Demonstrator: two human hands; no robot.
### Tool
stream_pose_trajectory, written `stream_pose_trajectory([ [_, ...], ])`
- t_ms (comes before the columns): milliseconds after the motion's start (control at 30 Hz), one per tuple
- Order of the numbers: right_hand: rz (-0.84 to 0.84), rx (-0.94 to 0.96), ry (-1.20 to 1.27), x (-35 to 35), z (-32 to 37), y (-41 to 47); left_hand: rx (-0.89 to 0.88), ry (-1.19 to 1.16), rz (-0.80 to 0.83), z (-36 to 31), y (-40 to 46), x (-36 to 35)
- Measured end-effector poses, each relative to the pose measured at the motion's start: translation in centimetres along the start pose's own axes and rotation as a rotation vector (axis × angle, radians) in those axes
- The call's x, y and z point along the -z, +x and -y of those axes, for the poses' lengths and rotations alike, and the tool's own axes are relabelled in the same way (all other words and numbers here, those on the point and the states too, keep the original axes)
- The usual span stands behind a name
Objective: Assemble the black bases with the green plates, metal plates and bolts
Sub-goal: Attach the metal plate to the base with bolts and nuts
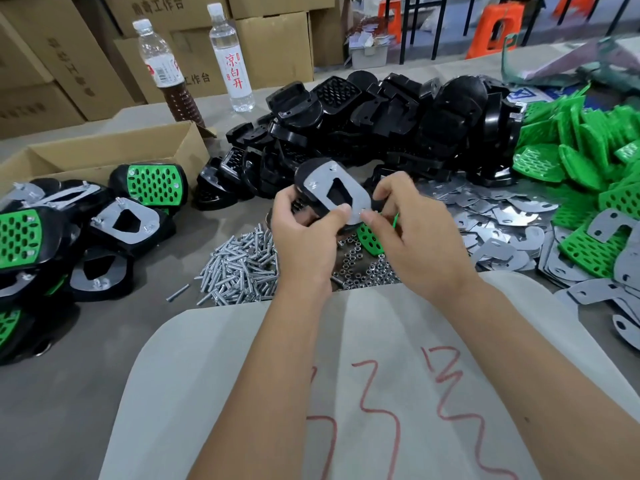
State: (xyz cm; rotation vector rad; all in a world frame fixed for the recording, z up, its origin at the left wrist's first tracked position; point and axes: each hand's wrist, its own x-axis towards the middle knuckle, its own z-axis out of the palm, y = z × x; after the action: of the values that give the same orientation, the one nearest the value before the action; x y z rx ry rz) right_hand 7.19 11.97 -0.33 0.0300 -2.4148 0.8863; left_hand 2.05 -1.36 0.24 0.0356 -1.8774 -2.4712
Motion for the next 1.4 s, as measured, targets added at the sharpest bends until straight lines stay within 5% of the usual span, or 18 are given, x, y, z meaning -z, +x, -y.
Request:
stream_pose_trajectory([
  [267,0.081,0.048,-0.199,-0.3,0.4,-0.1,-0.229,0.302,0.044,-0.6,-0.8,-0.1],
  [1000,0.014,-0.094,-0.548,-0.7,1.6,-0.2,-0.209,0.254,-0.004,0.0,-1.9,-1.3],
  [1400,0.040,-0.447,-0.254,1.0,-0.3,1.4,-0.515,0.366,0.067,0.9,-3.9,-3.3],
])
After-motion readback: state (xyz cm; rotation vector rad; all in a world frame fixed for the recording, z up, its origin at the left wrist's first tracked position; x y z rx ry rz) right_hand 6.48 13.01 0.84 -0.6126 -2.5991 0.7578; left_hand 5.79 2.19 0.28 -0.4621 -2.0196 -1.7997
